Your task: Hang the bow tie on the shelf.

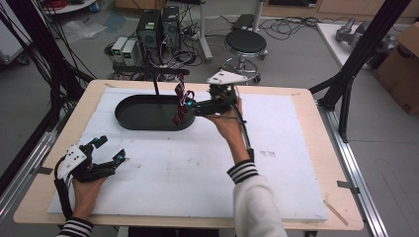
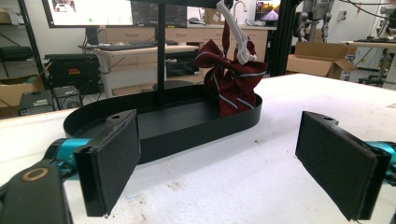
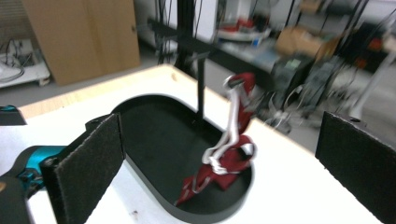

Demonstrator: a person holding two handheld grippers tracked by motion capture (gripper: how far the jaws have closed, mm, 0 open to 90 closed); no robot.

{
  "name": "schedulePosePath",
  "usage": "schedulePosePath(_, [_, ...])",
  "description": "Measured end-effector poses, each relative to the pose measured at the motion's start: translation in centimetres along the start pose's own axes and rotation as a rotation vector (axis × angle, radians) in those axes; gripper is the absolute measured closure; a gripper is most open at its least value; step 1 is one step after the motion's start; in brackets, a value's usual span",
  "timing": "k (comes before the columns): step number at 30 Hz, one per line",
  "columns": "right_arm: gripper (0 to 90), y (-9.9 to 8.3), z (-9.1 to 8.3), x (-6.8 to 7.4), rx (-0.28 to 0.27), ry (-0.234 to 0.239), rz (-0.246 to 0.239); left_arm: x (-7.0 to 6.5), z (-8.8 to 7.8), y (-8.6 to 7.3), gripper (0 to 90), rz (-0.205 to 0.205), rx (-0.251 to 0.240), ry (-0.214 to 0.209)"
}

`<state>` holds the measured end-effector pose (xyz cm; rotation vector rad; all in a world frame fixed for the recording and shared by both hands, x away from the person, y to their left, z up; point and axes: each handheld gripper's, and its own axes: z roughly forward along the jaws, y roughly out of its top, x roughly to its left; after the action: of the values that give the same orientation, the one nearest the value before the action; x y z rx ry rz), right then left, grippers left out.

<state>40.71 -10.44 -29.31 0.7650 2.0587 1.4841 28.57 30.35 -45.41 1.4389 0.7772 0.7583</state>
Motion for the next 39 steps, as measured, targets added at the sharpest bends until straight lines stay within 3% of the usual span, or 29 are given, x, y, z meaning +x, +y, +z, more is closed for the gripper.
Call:
schedulePosePath(3, [0.4, -0.7, -4.0, -0.4, -0.027, -0.014, -0.043, 0.0, 0.0, 0.0, 14.3, 0.001, 0.0, 0.0])
schedulePosePath(5, [0.4, -1.9, -7.1, -0.6, -0.042, -0.028, -0.045, 0.0, 0.0, 0.0, 14.3, 0.001, 0.0, -0.001])
schedulePosePath(6, [0.4, -2.2, -7.8, -0.6, -0.049, -0.029, -0.043, 0.0, 0.0, 0.0, 14.3, 0.001, 0.0, 0.0])
schedulePosePath(7, [0.4, -3.4, -9.8, -0.7, -0.053, -0.047, -0.048, 0.0, 0.0, 0.0, 14.3, 0.001, 0.0, 0.0])
schedulePosePath(10, [0.4, -6.0, -13.3, -0.7, -0.052, -0.091, -0.041, -0.1, 0.0, 0.0, 14.3, 0.007, 0.001, 0.003])
schedulePosePath(12, [0.4, -8.4, -15.5, -0.8, -0.083, -0.128, -0.025, -0.1, 0.1, 0.0, 14.3, 0.01, 0.006, 0.002])
schedulePosePath(14, [0.4, -10.5, -16.7, -0.8, -0.114, -0.151, 0.009, -0.1, 0.1, 0.0, 14.3, 0.012, 0.007, 0.003])
schedulePosePath(18, [0.4, -15.0, -17.2, -0.5, -0.201, -0.218, 0.045, -0.2, 0.1, 0.0, 14.3, 0.015, 0.008, 0.007])
schedulePosePath(21, [0.4, -17.2, -16.8, 0.1, -0.253, -0.248, 0.056, -0.2, 0.1, 0.0, 14.3, 0.023, 0.012, 0.009])
schedulePosePath(24, [0.4, -18.7, -16.2, 0.5, -0.243, -0.257, 0.062, -0.3, 0.1, 0.0, 14.3, 0.022, 0.011, 0.01])
schedulePosePath(30, [0.4, -20.5, -15.3, 0.6, -0.222, -0.237, 0.121, -0.2, 0.1, 0.0, 14.3, 0.021, 0.016, 0.014])
schedulePosePath(33, [0.4, -20.7, -14.9, 0.6, -0.178, -0.236, 0.111, -0.2, 0.1, 0.0, 14.3, 0.021, 0.015, 0.016])
schedulePosePath(39, [0.4, -21.1, -14.7, 0.5, -0.193, -0.234, 0.115, -0.2, 0.1, 0.0, 14.3, 0.021, 0.011, 0.018])
